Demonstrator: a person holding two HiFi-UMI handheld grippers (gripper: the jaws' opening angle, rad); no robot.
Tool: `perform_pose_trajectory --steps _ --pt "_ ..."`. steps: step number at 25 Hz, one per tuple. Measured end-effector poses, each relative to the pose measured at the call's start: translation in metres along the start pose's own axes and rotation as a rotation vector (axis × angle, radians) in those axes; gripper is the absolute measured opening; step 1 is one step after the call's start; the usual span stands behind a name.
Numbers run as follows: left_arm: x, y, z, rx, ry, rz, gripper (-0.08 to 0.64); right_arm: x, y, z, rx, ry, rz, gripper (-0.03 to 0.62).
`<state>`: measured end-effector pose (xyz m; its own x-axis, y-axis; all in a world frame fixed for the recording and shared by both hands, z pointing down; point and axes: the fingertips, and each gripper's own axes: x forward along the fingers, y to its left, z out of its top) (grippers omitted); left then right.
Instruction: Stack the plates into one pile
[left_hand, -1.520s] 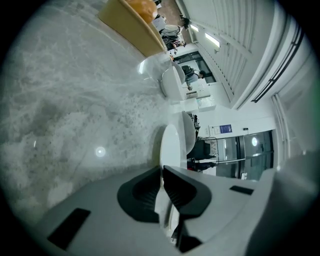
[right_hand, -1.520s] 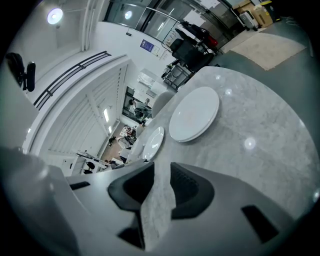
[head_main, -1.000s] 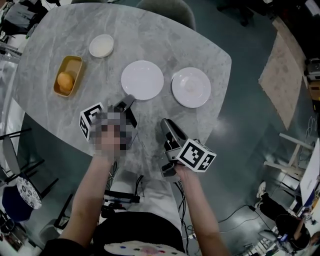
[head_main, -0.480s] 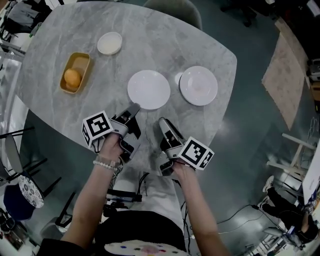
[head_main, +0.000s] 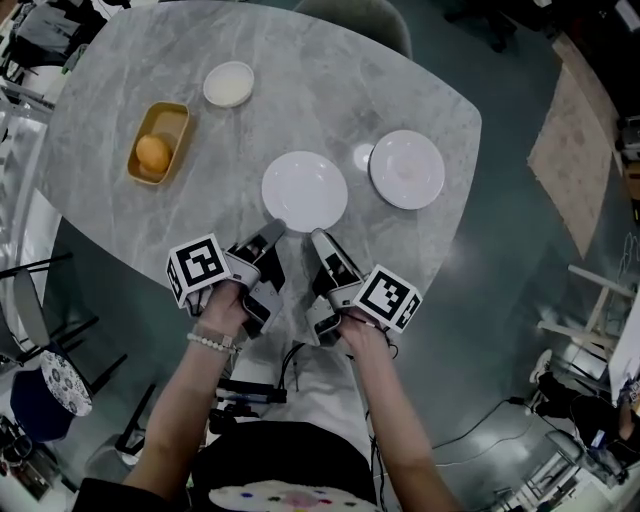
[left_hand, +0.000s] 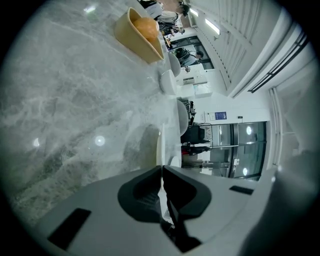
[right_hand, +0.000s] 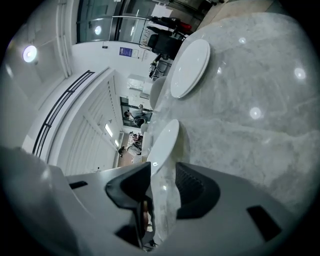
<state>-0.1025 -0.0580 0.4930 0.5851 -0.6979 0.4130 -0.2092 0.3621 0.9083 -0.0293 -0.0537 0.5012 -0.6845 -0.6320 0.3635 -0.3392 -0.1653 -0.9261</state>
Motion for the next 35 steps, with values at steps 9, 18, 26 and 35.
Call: perform_pose_trajectory --steps 9,18,26,35 --pt "-0.002 0.003 0.000 0.036 0.024 0.011 0.025 0.008 -0.005 -0.001 0.033 -0.023 -0.033 0.100" --pt "-0.002 0.005 0.000 0.112 0.041 0.035 0.026 0.006 -0.004 0.000 -0.039 -0.054 -0.085 0.071" --pt "0.001 -0.001 -0.005 0.154 0.049 0.029 0.028 0.000 0.003 0.008 -0.127 -0.045 -0.091 0.064" --pt "0.019 -0.018 -0.006 0.185 0.087 0.004 0.028 -0.006 0.010 0.030 -0.158 -0.093 -0.106 0.066"
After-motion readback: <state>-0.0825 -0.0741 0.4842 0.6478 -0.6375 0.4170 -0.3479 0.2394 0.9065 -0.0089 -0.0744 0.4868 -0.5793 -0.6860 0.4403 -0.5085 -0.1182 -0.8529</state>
